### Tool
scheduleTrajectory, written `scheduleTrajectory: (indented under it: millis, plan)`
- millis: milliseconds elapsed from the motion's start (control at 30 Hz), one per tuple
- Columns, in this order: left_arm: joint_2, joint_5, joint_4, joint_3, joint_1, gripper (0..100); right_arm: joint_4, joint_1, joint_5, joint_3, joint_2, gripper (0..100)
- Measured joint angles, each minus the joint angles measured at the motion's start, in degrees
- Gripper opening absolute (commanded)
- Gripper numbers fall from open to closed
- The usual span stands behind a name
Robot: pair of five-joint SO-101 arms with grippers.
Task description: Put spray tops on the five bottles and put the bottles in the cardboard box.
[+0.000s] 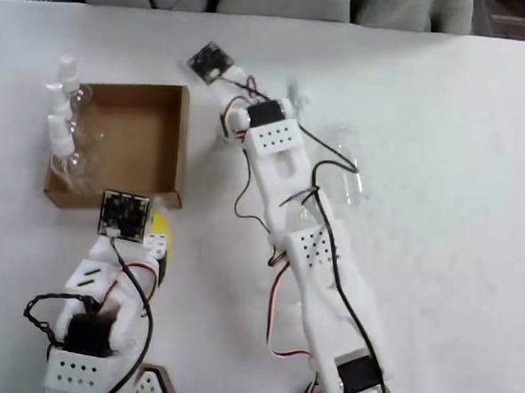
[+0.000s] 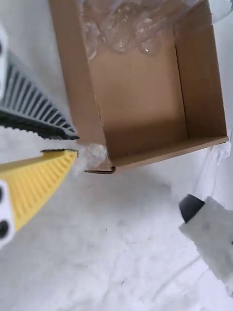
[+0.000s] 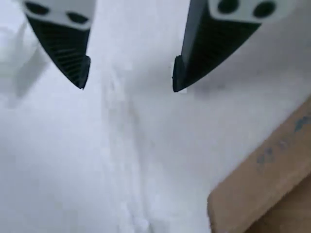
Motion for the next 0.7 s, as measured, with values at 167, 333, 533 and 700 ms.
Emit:
scheduleTrajectory:
  millis: [167, 333, 533, 700]
  plan:
    - [0.00, 0.00, 0.00, 0.00, 0.00, 6, -6.77, -0.09, 2.99, -1.14, 5.01, 20.7]
    - [0.00, 0.00, 0.00, 0.00, 0.00, 6, -8.26, -0.18, 3.34, -1.58, 5.98, 2.4]
    - [0.09, 0.00, 0.00, 0.00, 0.00, 6, -7.12, -0.18, -2.99, -2.81, 5.98, 1.6]
    - [0.09, 0.00, 0.44, 0.00, 0.00, 6, 0.62, 0.09, -13.19, -7.38, 5.89, 1.6]
